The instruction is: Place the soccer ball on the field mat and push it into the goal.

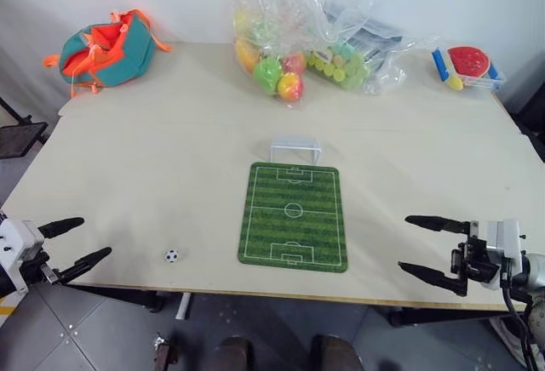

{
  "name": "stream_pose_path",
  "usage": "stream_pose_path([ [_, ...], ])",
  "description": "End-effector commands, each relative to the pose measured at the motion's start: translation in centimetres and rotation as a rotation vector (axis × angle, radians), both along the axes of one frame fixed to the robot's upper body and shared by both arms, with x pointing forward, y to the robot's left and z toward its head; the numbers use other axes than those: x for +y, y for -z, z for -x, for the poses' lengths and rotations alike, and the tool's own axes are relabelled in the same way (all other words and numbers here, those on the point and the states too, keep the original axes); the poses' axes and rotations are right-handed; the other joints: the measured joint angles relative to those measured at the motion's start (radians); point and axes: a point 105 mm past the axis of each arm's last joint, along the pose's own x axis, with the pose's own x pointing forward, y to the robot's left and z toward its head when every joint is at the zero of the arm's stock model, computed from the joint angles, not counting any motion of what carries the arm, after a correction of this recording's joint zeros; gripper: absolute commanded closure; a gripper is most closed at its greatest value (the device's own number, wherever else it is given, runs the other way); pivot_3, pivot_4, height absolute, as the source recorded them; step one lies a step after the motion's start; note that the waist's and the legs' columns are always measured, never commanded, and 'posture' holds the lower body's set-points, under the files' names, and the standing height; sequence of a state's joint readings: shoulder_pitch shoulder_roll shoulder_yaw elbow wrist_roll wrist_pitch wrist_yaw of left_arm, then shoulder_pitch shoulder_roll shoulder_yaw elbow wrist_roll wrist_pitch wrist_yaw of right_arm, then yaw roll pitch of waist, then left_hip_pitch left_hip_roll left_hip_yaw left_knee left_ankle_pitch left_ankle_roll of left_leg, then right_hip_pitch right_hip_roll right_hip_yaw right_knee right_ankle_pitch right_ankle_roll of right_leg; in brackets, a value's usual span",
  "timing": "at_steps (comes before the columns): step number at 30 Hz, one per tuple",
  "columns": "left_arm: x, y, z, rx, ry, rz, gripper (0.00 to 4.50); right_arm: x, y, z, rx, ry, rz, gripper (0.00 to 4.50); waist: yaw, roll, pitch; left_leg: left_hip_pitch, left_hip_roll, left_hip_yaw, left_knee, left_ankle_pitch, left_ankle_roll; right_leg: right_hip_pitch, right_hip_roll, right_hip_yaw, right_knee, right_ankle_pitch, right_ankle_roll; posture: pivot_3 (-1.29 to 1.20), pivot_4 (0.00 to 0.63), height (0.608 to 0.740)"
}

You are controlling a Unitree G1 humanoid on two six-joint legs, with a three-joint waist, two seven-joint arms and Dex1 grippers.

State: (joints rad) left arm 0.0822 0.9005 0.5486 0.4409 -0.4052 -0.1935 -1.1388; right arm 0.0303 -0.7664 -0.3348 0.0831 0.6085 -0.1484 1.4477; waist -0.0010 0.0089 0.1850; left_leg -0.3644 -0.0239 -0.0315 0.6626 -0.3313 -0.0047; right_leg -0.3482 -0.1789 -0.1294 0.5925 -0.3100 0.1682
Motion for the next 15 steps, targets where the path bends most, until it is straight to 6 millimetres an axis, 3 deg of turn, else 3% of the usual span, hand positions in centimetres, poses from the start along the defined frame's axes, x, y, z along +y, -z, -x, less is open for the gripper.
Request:
stream_pose_path([
  [1,-0.2,-1.0,0.0,-0.018,0.025,0.031,0.02,0.5,-1.1,0.4,-0.035,-0.049,-0.027,0.0,0.0,0.0,0.0,0.0,0.0,0.0,0.0,0.0,0.0,0.0,0.0,0.0,0.0,0.0,0.0,0.0,0.15,0.74],
  [4,-0.8,-1.9,0.7,-0.036,0.092,0.115,0.02,1.7,-1.9,0.7,-0.05,-0.105,-0.141,0.0,-0.002,0.0,0.0,0.0,0.001,0.002,0.0,0.0,0.0,-0.002,0.001,0.002,0.001,0.0,0.0,0.0,0.15,0.74],
  [7,-0.7,-0.9,2.1,0.1,0.142,0.197,0.02,3.2,-3.2,1.9,-0.116,-0.226,-0.262,0.0,-0.003,0.0,0.0,0.0,0.002,0.003,0.0,0.0,-0.001,-0.003,0.001,0.004,0.001,0.0,0.0,0.0,0.15,0.74],
  [9,0.1,-0.6,2.6,0.098,0.132,0.185,0.02,4.1,-3.4,3.2,-0.107,-0.298,-0.303,0.0,-0.001,0.0,0.0,0.0,0.002,0.004,0.0,-0.001,-0.001,-0.004,0.002,0.005,0.002,0.0,0.0,0.0,0.15,0.74],
  [11,0.5,-0.4,3.0,0.1,0.135,0.186,0.02,4.8,-3.6,4.3,-0.125,-0.355,-0.319,0.0,0.002,0.0,0.0,0.0,0.002,0.006,0.0,-0.001,0.0,-0.005,0.002,0.007,0.002,0.0,0.0,0.0,0.15,0.74],
  [15,-1.2,0.3,3.7,0.118,0.268,0.191,0.02,5.4,-3.2,5.4,-0.142,-0.415,-0.271,0.0,0.006,-0.001,0.0,-0.001,0.002,0.006,0.001,-0.001,0.0,-0.005,0.002,0.007,0.002,0.0,0.0,0.0,0.15,0.74],
])
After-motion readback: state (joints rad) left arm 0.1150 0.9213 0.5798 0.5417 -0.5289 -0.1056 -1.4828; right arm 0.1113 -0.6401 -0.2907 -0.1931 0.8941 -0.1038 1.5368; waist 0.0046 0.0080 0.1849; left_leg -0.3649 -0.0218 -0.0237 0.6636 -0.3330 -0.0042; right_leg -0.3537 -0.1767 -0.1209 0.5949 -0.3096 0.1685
